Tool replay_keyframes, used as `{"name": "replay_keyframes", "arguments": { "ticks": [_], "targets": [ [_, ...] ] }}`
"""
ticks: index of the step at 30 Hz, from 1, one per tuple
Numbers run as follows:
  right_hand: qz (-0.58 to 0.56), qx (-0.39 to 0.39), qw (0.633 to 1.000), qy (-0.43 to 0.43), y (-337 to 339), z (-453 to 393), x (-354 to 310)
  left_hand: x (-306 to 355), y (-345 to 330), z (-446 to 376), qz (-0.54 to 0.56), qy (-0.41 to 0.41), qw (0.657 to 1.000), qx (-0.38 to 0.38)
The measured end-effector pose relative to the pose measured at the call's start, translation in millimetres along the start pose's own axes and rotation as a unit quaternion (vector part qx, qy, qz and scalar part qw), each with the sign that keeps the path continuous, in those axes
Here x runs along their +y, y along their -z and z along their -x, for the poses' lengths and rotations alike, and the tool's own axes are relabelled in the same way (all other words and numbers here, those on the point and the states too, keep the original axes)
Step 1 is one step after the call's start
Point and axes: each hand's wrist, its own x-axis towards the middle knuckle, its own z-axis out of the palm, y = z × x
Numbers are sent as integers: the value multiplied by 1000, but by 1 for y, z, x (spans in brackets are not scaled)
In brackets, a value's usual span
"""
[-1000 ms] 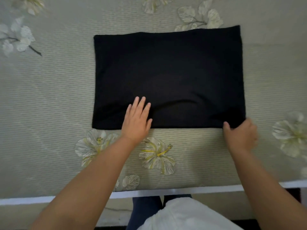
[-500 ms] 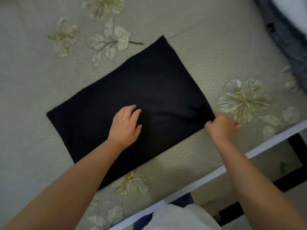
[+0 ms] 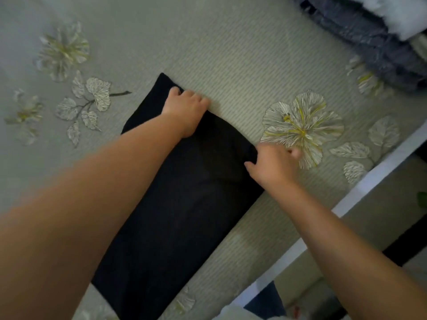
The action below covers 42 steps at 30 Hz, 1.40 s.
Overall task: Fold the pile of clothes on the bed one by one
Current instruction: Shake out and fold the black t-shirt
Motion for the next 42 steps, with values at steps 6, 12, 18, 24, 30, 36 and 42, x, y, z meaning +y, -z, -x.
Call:
{"name": "replay_keyframes", "arguments": {
  "ticks": [6, 12, 18, 24, 30, 36, 42],
  "targets": [
    [-29, 214, 975, 59, -7, 43, -16, -21, -4, 26, -35, -30, 999, 28],
    [-57, 257, 958, 112, -26, 114, -53, -46, -33, 120, 76, -89, 974, 193],
    [-58, 235, 956, 163, -78, 196, -118, -75, -81, 222, 52, -103, 967, 227],
    [-53, 260, 946, 187, -156, 262, -169, -93, -152, 304, 49, -111, 970, 212],
    [-29, 273, 943, 189, -196, 291, -188, -102, -200, 340, 96, -112, 969, 200],
    [42, 195, 970, 141, -221, 315, -196, -103, -243, 368, 128, 11, 992, 11],
    [35, 128, 984, 119, -216, 318, -209, -109, -243, 377, 50, -82, 990, 104]
  ]
}}
